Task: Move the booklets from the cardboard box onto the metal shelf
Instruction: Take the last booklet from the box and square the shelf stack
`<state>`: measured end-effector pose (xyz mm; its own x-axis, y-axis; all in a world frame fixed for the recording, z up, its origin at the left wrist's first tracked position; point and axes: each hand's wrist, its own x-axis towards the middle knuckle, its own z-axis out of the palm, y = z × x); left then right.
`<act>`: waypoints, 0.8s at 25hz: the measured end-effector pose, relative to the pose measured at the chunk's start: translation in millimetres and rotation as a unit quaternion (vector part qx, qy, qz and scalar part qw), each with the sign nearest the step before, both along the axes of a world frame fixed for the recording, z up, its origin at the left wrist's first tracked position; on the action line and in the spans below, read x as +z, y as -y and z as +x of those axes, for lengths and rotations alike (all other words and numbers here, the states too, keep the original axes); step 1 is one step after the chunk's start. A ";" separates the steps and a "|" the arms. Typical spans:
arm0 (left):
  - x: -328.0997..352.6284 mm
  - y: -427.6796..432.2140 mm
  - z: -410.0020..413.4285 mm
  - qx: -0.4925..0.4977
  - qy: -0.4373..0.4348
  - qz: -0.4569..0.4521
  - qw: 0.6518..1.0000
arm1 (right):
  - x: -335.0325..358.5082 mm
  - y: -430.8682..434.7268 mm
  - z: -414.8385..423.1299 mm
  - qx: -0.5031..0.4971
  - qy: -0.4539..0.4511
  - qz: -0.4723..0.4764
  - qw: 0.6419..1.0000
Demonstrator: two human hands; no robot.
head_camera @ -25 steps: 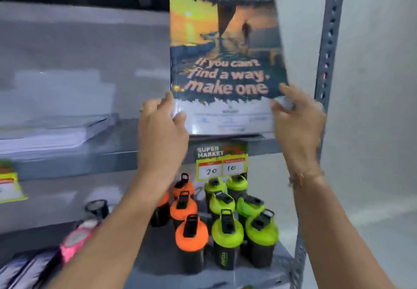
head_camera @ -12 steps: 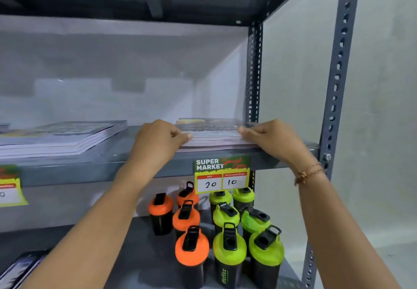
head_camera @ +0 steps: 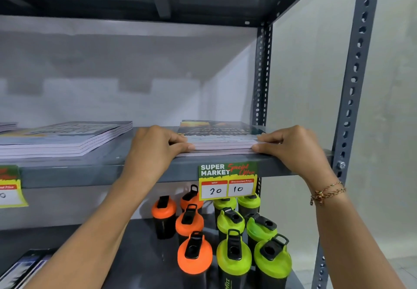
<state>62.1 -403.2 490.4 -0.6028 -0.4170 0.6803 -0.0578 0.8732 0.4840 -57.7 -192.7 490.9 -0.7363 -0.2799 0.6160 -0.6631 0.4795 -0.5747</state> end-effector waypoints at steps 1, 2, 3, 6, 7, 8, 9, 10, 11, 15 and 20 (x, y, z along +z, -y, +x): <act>0.1 0.0 -0.2 0.002 0.002 -0.004 1.000 | 0.5 -0.4 -0.5 0.002 -0.003 0.006 1.000; 0.4 -0.1 -0.2 0.003 0.007 -0.010 1.000 | 1.0 -1.5 -1.4 0.004 -0.004 0.013 1.000; 1.2 0.1 -0.4 0.003 0.013 -0.016 1.000 | 1.5 -2.2 -2.3 0.005 -0.005 0.021 1.000; 2.8 0.5 -0.1 0.004 0.027 -0.018 0.999 | 3.0 -2.6 -3.5 0.002 -0.013 0.045 0.999; 3.3 1.2 -0.5 0.006 0.027 -0.016 0.999 | 4.0 -2.0 -3.9 0.001 -0.012 0.053 0.999; 3.7 1.9 -1.2 0.009 0.028 -0.013 0.999 | 4.9 -1.3 -4.7 0.001 -0.009 0.060 0.998; 3.8 2.2 -1.6 0.011 0.027 -0.010 1.000 | 5.3 -0.9 -5.0 0.002 -0.006 0.065 0.998; 3.5 1.8 -1.7 0.012 0.026 -0.008 1.000 | 5.2 -0.7 -5.3 0.001 -0.004 0.068 0.998; 2.7 0.7 -1.6 0.013 0.021 -0.009 1.000 | 4.4 -0.8 -5.5 -0.003 -0.003 0.069 0.998; -3.9 -5.9 -0.9 0.035 -0.022 0.004 0.999 | -0.9 -3.1 -2.3 -0.031 -0.017 0.058 0.998; -7.3 -6.4 2.3 0.044 -0.044 0.044 0.997 | -1.2 -7.1 -1.5 -0.034 -0.017 0.047 0.998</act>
<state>64.4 -396.8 483.1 -0.5015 -0.5254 0.6873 -0.0857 0.8207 0.5649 -59.2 -185.6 489.7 -0.7347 -0.2869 0.6147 -0.6453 0.5749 -0.5030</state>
